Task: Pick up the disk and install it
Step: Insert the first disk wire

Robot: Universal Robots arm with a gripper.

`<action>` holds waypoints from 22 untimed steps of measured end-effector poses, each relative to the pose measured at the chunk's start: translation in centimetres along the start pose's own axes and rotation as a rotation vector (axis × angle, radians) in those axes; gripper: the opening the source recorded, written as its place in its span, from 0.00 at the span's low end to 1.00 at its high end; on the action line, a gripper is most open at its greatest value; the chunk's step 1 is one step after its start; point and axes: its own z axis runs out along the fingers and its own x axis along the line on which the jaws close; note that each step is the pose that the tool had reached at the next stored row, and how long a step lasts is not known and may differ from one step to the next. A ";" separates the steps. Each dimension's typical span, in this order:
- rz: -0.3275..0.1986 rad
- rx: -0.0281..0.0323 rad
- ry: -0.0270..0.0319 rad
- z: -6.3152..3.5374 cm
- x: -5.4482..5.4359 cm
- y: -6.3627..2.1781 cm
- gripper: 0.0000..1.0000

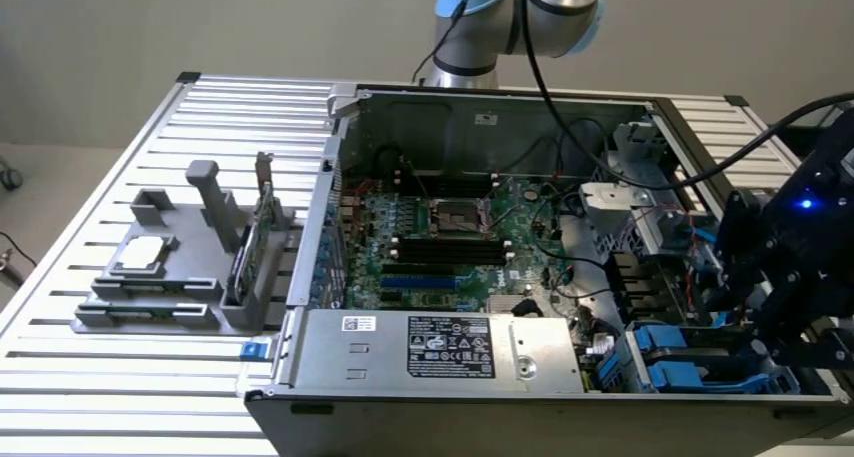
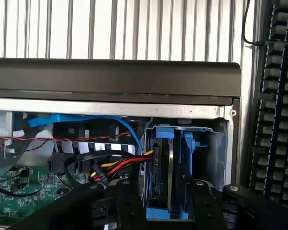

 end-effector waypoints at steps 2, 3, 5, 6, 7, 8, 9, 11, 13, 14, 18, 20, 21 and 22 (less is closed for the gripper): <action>0.000 0.0000 0.0001 -0.43 0.0 0.04 0.44; 0.000 0.0000 0.0000 -0.68 0.0 0.06 0.44; 0.000 0.0000 0.0001 -1.17 0.1 0.09 0.44; 0.000 0.0000 0.0000 -1.46 0.1 0.10 0.44; 0.000 0.0000 0.0001 -1.77 0.1 0.10 0.44; 0.000 -0.0001 -0.0001 -2.06 0.1 0.09 0.44; 0.000 -0.0001 0.0000 -2.34 0.1 0.05 0.44; 0.000 0.0000 -0.0001 -2.78 0.2 -0.18 0.44; 0.000 0.0000 0.0001 -3.02 0.2 -0.70 0.44; 0.000 -0.0001 0.0002 -3.08 0.2 -1.12 0.44; 0.000 -0.0001 0.0000 -3.25 0.2 -2.88 0.44; 0.000 -0.0001 0.0000 -3.31 0.3 -3.57 0.44; 0.000 0.0000 0.0001 -3.33 0.3 -3.84 0.44; 0.000 0.0000 0.0001 -3.34 0.4 -4.06 0.44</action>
